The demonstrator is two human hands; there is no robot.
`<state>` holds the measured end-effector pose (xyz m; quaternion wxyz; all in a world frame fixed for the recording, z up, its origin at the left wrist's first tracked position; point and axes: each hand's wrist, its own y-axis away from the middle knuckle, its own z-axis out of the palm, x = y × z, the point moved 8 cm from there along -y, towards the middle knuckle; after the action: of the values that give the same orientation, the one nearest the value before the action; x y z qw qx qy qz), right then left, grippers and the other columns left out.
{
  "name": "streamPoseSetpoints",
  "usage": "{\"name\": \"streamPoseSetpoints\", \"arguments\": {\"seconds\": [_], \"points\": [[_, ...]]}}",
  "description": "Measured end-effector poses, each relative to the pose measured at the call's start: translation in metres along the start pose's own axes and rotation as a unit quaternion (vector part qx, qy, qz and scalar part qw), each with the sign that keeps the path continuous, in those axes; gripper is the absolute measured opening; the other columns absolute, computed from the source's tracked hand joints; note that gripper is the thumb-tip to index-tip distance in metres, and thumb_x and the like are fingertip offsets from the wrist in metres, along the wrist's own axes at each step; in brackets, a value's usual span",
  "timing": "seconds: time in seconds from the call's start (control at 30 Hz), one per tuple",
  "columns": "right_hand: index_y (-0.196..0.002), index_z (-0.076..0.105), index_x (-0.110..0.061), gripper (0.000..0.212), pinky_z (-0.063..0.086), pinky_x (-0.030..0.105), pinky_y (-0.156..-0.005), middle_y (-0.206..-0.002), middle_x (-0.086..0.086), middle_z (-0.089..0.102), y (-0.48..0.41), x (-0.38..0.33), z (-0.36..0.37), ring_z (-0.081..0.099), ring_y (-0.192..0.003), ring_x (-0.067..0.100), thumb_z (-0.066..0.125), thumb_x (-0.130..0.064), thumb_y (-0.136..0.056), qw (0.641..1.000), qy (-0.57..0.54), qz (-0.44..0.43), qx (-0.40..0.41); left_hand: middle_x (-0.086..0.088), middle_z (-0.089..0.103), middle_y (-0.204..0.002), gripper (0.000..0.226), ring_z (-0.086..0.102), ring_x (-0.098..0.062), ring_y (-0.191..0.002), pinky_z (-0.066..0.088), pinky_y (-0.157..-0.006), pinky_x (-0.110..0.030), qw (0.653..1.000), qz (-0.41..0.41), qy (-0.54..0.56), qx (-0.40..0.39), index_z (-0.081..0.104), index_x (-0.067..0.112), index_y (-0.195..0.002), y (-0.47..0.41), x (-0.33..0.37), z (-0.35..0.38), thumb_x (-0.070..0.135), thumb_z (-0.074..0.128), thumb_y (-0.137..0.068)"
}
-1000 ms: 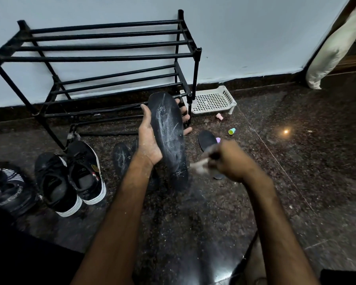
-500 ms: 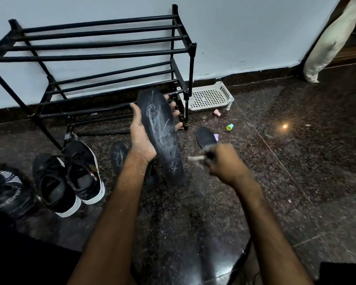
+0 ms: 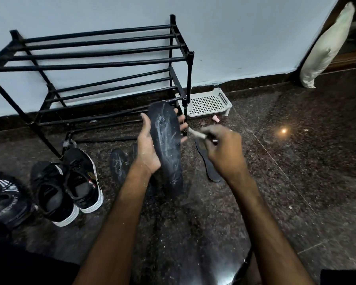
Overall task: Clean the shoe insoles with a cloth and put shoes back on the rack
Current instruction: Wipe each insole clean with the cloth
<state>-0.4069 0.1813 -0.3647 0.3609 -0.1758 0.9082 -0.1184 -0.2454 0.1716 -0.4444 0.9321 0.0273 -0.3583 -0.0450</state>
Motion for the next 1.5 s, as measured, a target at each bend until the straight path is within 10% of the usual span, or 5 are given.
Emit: {"name": "streamPoseSetpoints", "arguments": {"seconds": [0.2, 0.4, 1.07, 1.3, 1.5], "points": [[-0.117, 0.067, -0.008, 0.027, 0.05, 0.02, -0.093, -0.111, 0.006, 0.067, -0.027, -0.043, -0.01, 0.056, -0.093, 0.008, 0.062, -0.006, -0.091, 0.995, 0.033, -0.063, 0.064, -0.015, 0.066, -0.121, 0.077, 0.062, -0.029, -0.112, 0.051, -0.098, -0.043, 0.999, -0.045, -0.007, 0.011, 0.061, 0.008, -0.127, 0.003, -0.028, 0.021, 0.069, 0.028, -0.094], [-0.1, 0.076, -0.014, 0.017, 0.047, 0.01, -0.067, -0.087, -0.009, 0.072, 0.013, -0.01, 0.038, 0.059, -0.068, -0.009, 0.076, -0.011, -0.083, 0.929, -0.005, -0.011, -0.369, -0.016, 0.049, -0.146, 0.087, 0.045, -0.031, -0.137, 0.038, -0.111, -0.052, 0.998, -0.052, 0.023, 0.019, 0.046, 0.009, -0.143, 0.0, -0.031, 0.015, 0.074, 0.02, -0.092], [-0.114, 0.071, -0.015, 0.031, 0.048, 0.009, -0.087, -0.103, -0.004, 0.068, 0.003, 0.004, 0.022, 0.061, -0.087, 0.0, 0.065, 0.0, -0.087, 0.998, -0.037, -0.018, -0.04, -0.018, 0.05, -0.144, 0.085, 0.047, -0.035, -0.134, 0.042, -0.108, -0.051, 0.999, -0.013, 0.02, 0.042, 0.044, 0.01, -0.145, 0.001, -0.014, 0.007, 0.072, 0.018, -0.093], [-0.091, 0.076, -0.008, 0.011, 0.036, 0.008, -0.059, -0.065, -0.013, 0.058, 0.052, 0.031, 0.087, 0.047, -0.054, -0.004, 0.067, -0.006, -0.086, 0.895, 0.102, -0.005, -0.435, -0.017, 0.055, -0.14, 0.084, 0.051, -0.035, -0.129, 0.031, -0.113, -0.059, 0.998, 0.009, 0.018, 0.057, 0.052, 0.011, -0.138, -0.001, -0.007, -0.007, 0.072, 0.017, -0.094], [-0.113, 0.071, -0.017, 0.029, 0.04, 0.003, -0.083, -0.102, -0.005, 0.067, 0.004, 0.013, 0.03, 0.06, -0.088, 0.005, 0.064, -0.002, -0.09, 0.997, -0.019, -0.006, -0.072, -0.018, 0.057, -0.135, 0.084, 0.053, -0.034, -0.123, 0.037, -0.109, -0.053, 0.999, 0.005, 0.023, 0.04, 0.049, 0.008, -0.14, -0.002, -0.01, -0.003, 0.072, 0.02, -0.093]]}}
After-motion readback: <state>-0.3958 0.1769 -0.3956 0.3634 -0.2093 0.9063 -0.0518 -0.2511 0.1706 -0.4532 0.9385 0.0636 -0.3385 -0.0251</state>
